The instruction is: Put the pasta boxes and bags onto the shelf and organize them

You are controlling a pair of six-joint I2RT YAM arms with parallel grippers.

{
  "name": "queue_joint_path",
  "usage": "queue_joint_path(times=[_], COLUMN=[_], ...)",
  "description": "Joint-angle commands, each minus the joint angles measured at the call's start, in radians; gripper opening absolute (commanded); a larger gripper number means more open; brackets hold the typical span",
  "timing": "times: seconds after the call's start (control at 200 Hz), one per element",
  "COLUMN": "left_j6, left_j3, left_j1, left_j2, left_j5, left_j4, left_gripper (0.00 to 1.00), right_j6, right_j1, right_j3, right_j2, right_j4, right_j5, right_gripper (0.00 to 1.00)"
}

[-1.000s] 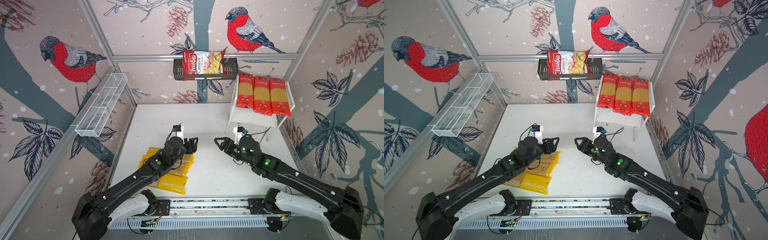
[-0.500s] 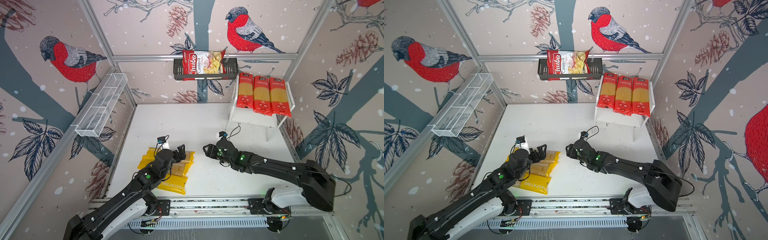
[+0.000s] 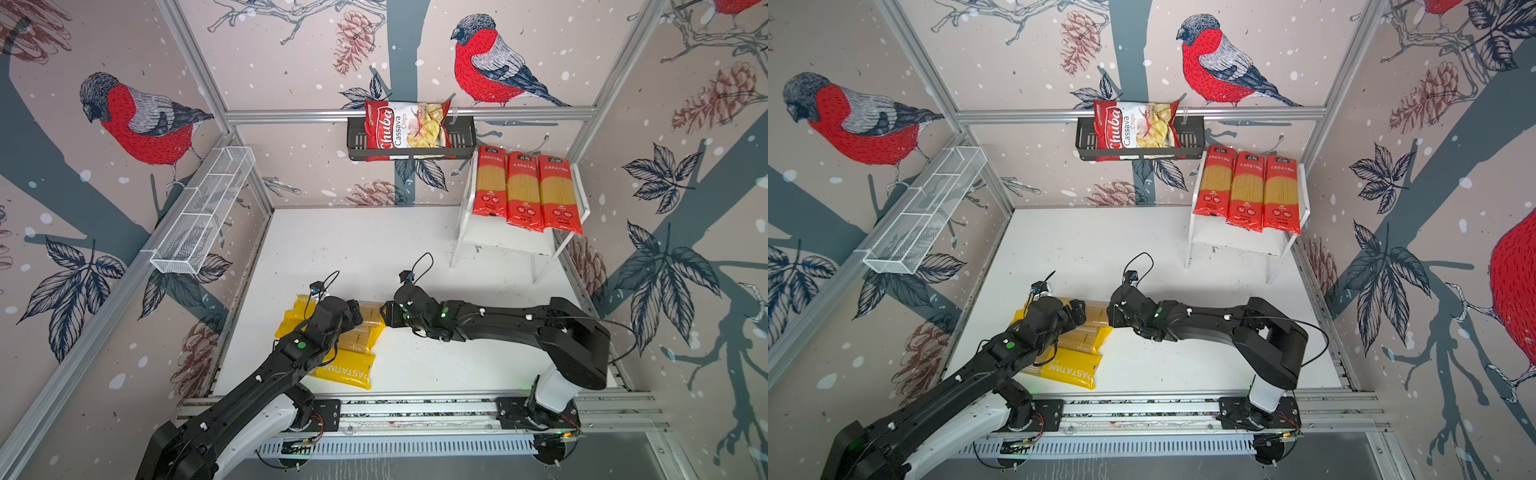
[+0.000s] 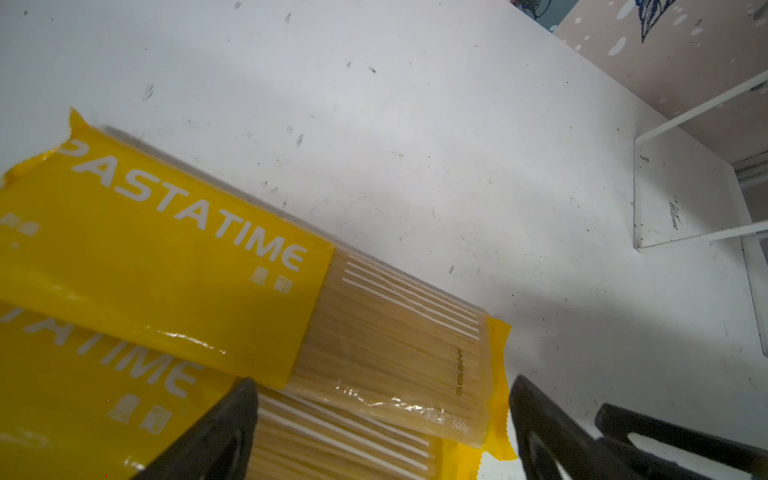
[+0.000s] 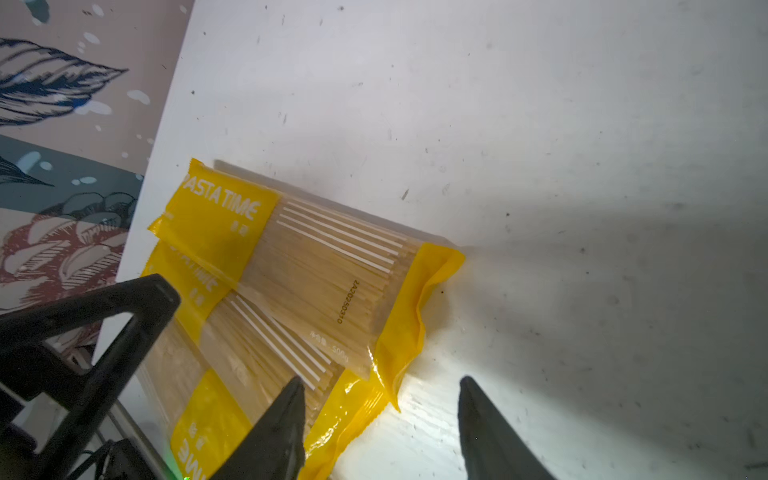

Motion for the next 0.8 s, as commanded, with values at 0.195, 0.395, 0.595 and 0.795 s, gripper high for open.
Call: queue_joint_path(times=[0.195,0.395,0.595,0.795], left_j6=[-0.006,-0.015,-0.016,-0.002], left_j3=[-0.042,-0.061,-0.071,-0.042], left_j1=[0.056,0.057,0.056,0.056], left_j2=[0.020,0.046,0.040,0.020], left_j5=[0.115,0.143,0.149,0.127], left_j4=[0.108,0.145,0.159,0.118], left_gripper=[0.87,0.86,0.85,0.83], right_j6=[0.112,0.184,0.234,0.252], right_j1=[-0.073,-0.098,-0.108,-0.131], right_j3=[-0.031,-0.024,-0.004,-0.012], right_j2=[0.061,0.130,0.210,0.224], right_j4=[0.120,0.202,0.278,0.329], right_j5=[-0.210,-0.313,-0.392,-0.411], right_gripper=[0.59,0.57,0.47,0.25])
